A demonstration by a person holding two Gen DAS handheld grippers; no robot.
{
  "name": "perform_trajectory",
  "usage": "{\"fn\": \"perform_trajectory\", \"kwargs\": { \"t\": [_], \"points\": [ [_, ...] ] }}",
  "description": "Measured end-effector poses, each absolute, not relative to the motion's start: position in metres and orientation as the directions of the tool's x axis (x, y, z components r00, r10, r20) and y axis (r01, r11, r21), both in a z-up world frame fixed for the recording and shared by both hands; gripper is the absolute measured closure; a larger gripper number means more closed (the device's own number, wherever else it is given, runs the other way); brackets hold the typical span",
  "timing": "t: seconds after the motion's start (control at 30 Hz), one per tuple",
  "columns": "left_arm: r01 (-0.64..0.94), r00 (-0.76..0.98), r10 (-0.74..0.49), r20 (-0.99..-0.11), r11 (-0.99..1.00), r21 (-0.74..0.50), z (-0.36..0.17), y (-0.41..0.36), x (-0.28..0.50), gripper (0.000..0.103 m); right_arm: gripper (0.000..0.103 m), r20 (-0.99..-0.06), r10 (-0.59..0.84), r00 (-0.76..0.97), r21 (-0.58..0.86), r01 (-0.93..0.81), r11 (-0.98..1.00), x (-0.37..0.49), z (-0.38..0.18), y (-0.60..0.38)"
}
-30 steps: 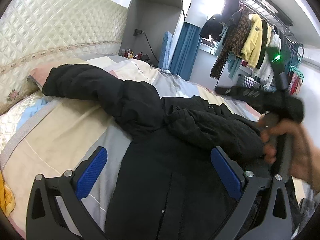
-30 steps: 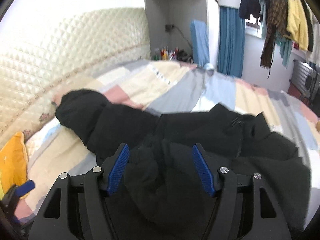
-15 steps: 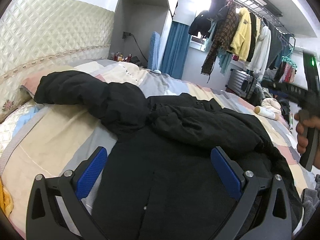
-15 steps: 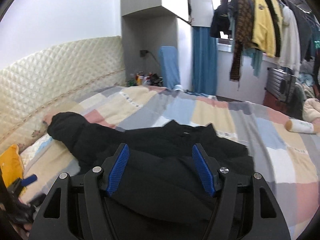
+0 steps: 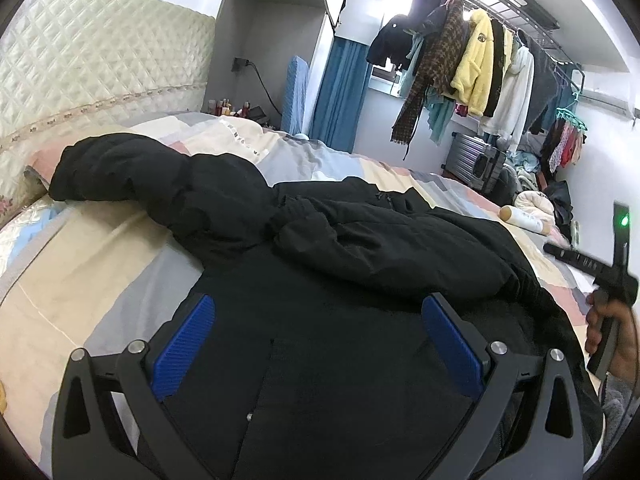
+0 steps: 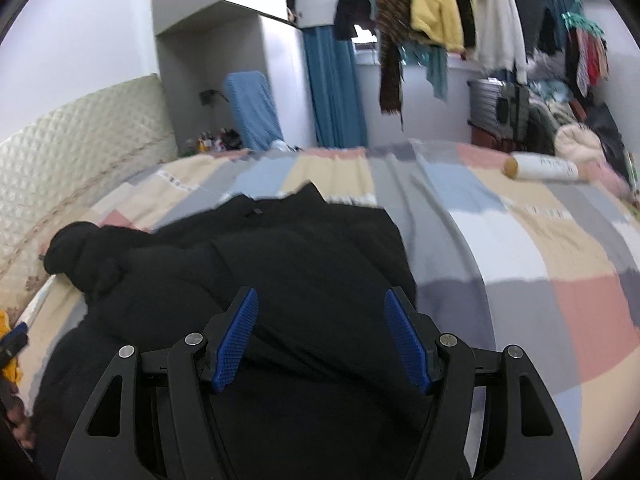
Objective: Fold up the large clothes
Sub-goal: 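Open the right tool, release the sleeve and smooth it flat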
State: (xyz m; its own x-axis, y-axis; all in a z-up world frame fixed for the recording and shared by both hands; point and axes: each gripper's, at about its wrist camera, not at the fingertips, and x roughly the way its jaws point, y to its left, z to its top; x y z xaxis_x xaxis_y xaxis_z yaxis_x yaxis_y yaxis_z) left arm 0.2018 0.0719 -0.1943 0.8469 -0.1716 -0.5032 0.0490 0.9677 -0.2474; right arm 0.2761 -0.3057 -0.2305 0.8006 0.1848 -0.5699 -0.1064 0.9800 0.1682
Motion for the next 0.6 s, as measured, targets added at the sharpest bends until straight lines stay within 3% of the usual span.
{"fn": "perform_trajectory", "kwargs": {
  "t": [0.4, 0.6],
  "points": [
    [0.037, 0.827, -0.15, -0.542, 0.976, -0.214, -0.198, 0.058, 0.208, 0.0, 0.038, -0.674, 0.14, 0.726, 0.103, -0.095, 0.99, 0.287, -0.279, -0.311],
    [0.025, 0.814, -0.146, -0.563, 0.976, -0.217, -0.204, 0.057, 0.212, 0.0, 0.034, -0.688, 0.049, 0.724, -0.097, -0.158, 0.983, 0.288, -0.293, -0.293]
  ]
}}
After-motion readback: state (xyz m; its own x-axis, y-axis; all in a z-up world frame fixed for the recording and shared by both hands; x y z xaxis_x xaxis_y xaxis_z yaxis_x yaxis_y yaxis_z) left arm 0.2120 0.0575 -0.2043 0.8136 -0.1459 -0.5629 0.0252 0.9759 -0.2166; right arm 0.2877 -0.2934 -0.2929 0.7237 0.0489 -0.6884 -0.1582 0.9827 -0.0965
